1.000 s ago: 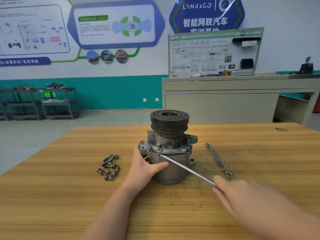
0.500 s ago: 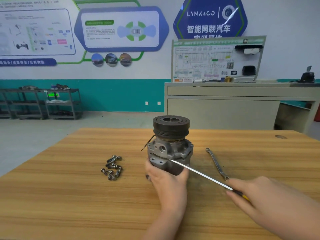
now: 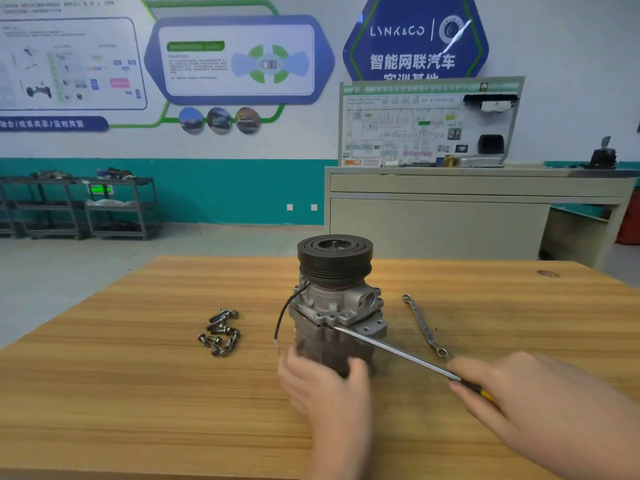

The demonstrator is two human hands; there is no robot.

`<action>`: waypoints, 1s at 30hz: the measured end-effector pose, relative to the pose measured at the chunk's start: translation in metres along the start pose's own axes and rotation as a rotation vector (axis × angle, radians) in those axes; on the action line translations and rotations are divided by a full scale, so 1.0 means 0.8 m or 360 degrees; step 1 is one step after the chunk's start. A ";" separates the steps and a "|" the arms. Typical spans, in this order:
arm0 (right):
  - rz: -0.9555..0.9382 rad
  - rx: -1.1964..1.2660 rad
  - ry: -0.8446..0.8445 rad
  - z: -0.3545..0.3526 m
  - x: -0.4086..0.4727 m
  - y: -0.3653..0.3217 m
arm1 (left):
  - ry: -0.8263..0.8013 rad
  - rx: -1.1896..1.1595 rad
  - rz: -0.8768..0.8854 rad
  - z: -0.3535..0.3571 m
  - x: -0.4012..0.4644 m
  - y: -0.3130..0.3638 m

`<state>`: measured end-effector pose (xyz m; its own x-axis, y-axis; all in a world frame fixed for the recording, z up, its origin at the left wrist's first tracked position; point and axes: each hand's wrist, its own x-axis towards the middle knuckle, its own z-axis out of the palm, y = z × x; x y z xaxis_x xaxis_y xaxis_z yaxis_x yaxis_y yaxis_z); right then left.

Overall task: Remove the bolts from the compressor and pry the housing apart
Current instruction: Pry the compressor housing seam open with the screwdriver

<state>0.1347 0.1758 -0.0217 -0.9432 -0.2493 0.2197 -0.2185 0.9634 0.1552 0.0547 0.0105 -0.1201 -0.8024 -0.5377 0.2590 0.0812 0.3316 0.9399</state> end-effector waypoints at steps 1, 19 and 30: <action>-0.0007 0.0000 0.0008 0.000 0.001 0.001 | -0.0027 -0.0041 0.0052 -0.012 0.019 -0.006; -0.0129 -0.0031 -0.0022 0.027 0.042 -0.008 | -0.1008 -0.0327 0.0539 -0.041 0.115 -0.039; -0.0046 0.0016 -0.0188 0.070 0.036 -0.034 | -0.1048 -0.0300 0.0381 -0.036 0.114 -0.045</action>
<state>0.0997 0.1477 -0.0738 -0.9593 -0.2641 0.0999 -0.2479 0.9571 0.1502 -0.0043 -0.0723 -0.1239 -0.9346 0.1308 0.3309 0.3523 0.2108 0.9118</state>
